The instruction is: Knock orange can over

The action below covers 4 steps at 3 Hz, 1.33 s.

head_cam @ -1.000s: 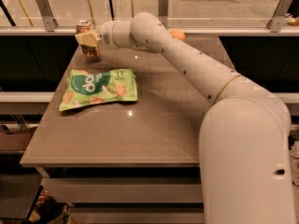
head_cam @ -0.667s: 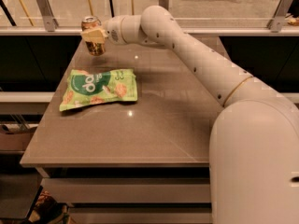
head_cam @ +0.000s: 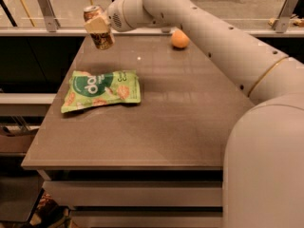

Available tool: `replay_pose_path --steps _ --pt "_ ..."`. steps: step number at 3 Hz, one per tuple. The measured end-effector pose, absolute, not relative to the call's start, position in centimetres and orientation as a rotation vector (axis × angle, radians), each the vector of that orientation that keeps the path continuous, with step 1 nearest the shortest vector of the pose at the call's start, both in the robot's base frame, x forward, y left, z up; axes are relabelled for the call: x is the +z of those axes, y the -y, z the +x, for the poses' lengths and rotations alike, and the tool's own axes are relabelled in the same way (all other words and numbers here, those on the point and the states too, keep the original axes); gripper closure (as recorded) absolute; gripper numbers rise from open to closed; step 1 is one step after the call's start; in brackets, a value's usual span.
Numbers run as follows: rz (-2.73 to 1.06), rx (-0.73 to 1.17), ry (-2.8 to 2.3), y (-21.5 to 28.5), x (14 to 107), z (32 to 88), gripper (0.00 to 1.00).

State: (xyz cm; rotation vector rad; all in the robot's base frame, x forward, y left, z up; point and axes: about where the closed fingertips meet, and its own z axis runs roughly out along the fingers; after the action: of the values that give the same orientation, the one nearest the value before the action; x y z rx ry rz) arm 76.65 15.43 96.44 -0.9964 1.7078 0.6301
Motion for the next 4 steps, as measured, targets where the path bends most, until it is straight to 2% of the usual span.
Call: replay_pose_path --steps 1,4 --pt "-0.958 0.558 -1.859 -13.0 97.8 76.4 1.00" --pt "-0.872 0.511 -2.219 -7.7 96.9 77.3 1.00"
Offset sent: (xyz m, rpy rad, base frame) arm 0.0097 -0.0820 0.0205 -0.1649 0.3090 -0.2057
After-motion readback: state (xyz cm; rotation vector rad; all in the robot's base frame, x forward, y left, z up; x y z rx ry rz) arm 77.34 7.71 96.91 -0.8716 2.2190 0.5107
